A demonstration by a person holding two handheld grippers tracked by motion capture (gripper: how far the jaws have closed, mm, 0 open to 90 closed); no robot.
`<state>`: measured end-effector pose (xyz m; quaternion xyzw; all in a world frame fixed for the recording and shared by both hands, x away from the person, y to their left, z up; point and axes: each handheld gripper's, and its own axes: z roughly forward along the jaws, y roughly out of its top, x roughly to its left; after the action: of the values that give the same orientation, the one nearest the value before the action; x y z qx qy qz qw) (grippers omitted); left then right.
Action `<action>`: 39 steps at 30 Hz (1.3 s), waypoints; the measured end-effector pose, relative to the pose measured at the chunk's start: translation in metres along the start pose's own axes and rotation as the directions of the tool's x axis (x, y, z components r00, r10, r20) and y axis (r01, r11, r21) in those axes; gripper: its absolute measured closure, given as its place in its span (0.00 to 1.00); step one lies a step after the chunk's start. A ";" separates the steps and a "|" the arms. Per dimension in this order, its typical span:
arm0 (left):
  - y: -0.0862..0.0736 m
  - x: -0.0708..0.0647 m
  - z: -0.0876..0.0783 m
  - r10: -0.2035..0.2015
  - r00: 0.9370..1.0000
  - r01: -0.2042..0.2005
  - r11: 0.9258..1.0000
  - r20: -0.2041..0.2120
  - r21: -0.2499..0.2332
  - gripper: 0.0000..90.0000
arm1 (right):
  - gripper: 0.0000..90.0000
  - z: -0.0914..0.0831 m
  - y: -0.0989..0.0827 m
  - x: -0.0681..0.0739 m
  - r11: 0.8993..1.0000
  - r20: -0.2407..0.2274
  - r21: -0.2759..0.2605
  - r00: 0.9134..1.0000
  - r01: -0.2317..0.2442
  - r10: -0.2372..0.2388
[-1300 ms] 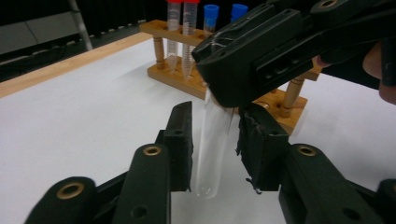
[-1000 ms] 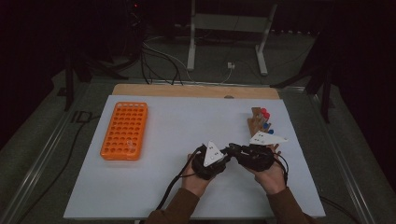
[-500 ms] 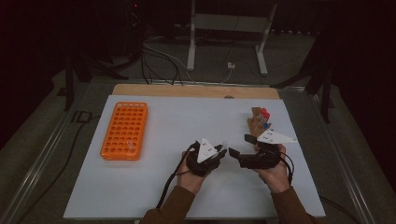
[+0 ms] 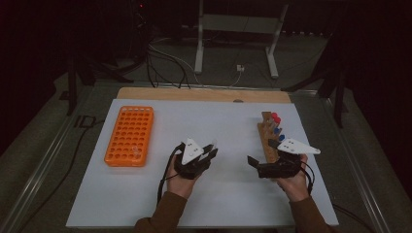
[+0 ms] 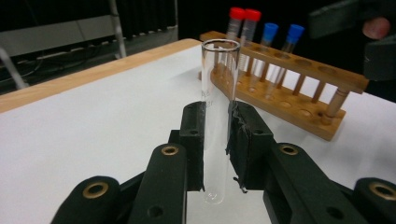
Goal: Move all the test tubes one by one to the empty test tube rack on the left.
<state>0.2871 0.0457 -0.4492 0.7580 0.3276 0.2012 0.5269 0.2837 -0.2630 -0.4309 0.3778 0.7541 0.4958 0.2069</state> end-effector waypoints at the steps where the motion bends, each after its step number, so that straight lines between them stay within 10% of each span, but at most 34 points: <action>1: 0.000 0.003 -0.004 -0.003 1.000 0.003 1.000 -0.008 -0.004 0.85 | 0.00 -0.002 -0.002 -0.001 1.000 0.004 -0.003 1.000 -0.005 0.005; 28: -0.025 0.082 -0.100 -0.072 0.983 0.060 0.996 -0.171 -0.071 0.84 | 0.00 -0.013 -0.007 -0.002 0.999 0.041 -0.036 0.999 0.002 0.000; 39: -0.034 0.100 -0.128 -0.095 0.961 0.072 0.993 -0.260 -0.099 0.84 | 0.00 -0.012 -0.009 -0.001 0.999 0.034 -0.037 0.999 -0.003 0.004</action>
<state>0.2649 0.2098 -0.4382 0.6859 0.4173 0.2923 0.5196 0.2728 -0.2732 -0.4341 0.3836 0.7405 0.5035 0.2259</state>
